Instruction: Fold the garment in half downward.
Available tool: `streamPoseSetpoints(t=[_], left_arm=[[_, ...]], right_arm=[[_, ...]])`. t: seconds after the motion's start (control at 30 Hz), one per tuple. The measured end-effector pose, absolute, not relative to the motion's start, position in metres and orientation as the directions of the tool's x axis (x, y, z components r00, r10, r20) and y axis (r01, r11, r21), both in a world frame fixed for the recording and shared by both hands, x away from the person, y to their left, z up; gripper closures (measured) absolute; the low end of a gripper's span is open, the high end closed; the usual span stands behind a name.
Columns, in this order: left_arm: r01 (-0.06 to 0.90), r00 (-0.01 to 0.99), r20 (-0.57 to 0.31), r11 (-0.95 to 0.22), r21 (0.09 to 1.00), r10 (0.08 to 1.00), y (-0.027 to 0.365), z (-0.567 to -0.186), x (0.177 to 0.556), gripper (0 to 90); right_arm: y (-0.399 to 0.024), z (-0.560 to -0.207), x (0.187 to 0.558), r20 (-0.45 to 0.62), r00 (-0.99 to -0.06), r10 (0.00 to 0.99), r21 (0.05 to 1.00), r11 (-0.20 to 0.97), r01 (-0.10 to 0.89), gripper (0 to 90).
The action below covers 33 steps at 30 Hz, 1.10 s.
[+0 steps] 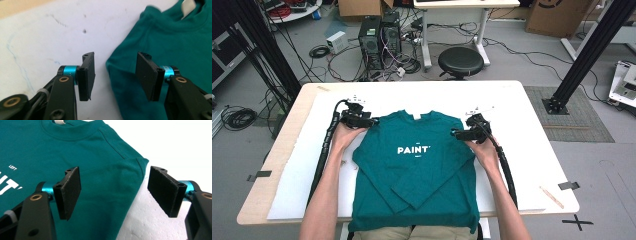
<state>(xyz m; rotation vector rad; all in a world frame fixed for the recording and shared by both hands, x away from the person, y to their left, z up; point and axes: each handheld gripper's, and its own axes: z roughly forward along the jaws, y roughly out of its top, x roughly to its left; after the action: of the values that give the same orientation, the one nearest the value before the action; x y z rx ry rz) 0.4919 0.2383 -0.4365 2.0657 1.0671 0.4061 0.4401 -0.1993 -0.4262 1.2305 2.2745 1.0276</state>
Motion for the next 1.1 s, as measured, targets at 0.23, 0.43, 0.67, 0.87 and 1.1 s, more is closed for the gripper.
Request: streamPoseSetpoints(t=[0.23,0.43,0.67,0.87,1.1], left_arm=[[0.566,0.616,-0.062,-0.386,0.729,0.785,0.234,-0.443,0.492,54.2],[0.554,0.643,-0.065,-0.404,0.728,0.763,0.234,-0.443,0.491,56.7],[0.522,0.686,-0.046,-0.447,0.726,0.726,0.233,-0.442,0.488,70.6],[0.53,0.682,-0.087,-0.409,0.743,0.726,0.236,-0.445,0.489,83.8],[0.545,0.673,-0.119,-0.381,0.747,0.73,0.238,-0.447,0.49,84.7]], right_arm=[[-0.2,-0.425,0.439,0.027,-0.558,0.829,0.743,0.357,0.566,27.3],[-0.2,-0.426,0.44,0.028,-0.557,0.83,0.738,0.359,0.572,27.3],[-0.203,-0.424,0.441,0.065,-0.544,0.837,0.74,0.326,0.589,27.7],[-0.201,-0.418,0.448,0.067,-0.551,0.832,0.733,0.333,0.593,27.7],[-0.214,-0.415,0.476,0.151,-0.516,0.844,0.73,0.257,0.633,27.7]])
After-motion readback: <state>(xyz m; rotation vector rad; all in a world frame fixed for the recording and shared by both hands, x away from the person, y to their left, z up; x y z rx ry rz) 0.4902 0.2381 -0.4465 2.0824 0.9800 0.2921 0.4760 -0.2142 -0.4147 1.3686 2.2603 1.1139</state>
